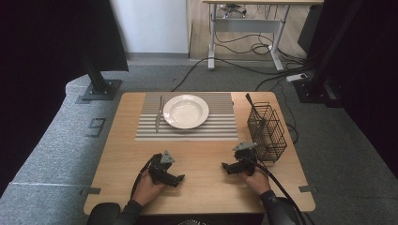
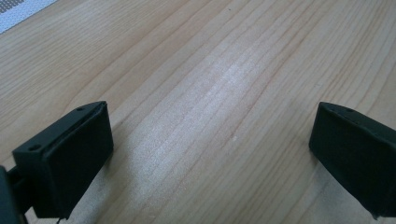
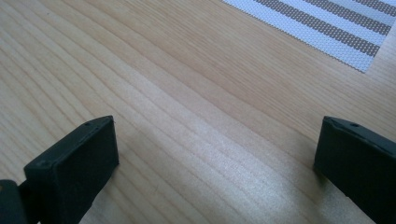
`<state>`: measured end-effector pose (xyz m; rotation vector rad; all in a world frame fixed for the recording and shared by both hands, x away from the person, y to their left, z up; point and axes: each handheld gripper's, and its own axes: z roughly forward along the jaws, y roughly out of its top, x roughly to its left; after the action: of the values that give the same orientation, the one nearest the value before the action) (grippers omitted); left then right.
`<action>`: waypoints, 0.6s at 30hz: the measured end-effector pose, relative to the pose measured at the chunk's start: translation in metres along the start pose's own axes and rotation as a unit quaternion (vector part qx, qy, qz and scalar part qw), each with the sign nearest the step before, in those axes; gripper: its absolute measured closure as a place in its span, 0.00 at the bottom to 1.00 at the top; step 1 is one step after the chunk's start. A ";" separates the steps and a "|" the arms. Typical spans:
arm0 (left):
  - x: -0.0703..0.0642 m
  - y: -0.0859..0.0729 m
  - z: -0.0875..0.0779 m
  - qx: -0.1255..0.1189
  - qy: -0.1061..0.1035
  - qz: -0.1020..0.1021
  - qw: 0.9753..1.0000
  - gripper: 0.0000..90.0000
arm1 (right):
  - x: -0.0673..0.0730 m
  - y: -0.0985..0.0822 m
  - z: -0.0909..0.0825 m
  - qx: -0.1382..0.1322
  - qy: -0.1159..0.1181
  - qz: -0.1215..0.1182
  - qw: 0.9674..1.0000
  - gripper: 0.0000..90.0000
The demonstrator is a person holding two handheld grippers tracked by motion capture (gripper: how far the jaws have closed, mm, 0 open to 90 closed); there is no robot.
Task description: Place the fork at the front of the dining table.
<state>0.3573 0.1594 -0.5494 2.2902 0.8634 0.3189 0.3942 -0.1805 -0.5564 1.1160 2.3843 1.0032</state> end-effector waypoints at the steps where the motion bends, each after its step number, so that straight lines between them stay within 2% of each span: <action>1: 0.000 0.000 0.000 0.000 0.001 -0.001 1.000 0.00 | 0.000 0.000 0.000 -0.001 0.001 -0.001 1.000 0.00; 8: 0.000 0.000 0.000 0.001 0.001 -0.001 1.000 0.00 | 0.003 -0.002 -0.002 0.000 0.008 -0.007 1.000 0.00; 18: 0.000 0.001 0.001 0.002 0.000 0.000 1.000 0.00 | 0.004 -0.003 -0.003 0.000 0.008 -0.007 1.000 0.00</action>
<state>0.3587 0.1583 -0.5492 2.2939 0.8636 0.3168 0.3885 -0.1802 -0.5564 1.0950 2.4011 1.0109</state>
